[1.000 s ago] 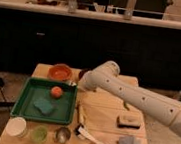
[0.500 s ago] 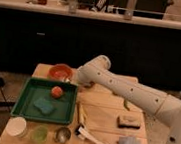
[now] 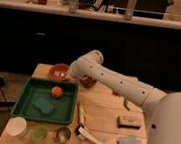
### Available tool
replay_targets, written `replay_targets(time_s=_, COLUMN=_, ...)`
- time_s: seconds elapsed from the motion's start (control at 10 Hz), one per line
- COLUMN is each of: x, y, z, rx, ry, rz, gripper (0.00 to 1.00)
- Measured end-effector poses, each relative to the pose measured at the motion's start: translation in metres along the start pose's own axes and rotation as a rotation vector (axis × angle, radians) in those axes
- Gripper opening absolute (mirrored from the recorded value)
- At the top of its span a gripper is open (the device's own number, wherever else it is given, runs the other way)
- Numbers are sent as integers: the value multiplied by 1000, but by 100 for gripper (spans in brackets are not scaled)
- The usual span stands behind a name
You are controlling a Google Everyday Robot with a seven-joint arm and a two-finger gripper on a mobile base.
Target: Place fork in red bowl
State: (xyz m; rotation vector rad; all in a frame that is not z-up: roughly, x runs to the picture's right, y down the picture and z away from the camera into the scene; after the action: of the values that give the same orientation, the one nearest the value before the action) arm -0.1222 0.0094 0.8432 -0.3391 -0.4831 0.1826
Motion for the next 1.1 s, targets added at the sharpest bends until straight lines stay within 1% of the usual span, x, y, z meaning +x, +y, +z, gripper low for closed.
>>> replay_targets(time_s=0.3, x=-13, y=-7, z=15, rx=-11, ry=-40, rz=24, gripper=0)
replay_targets(time_s=0.5, x=-20, y=-11, z=20, rx=-15, ry=-62, rz=38, gripper=0)
replay_targets(time_s=0.7, x=-30, y=-12, z=27, rx=-22, ry=-78, rz=38, gripper=0)
replay_targets(time_s=1.1, x=-32, y=-15, z=30, rx=-18, ry=-87, rz=50, gripper=0)
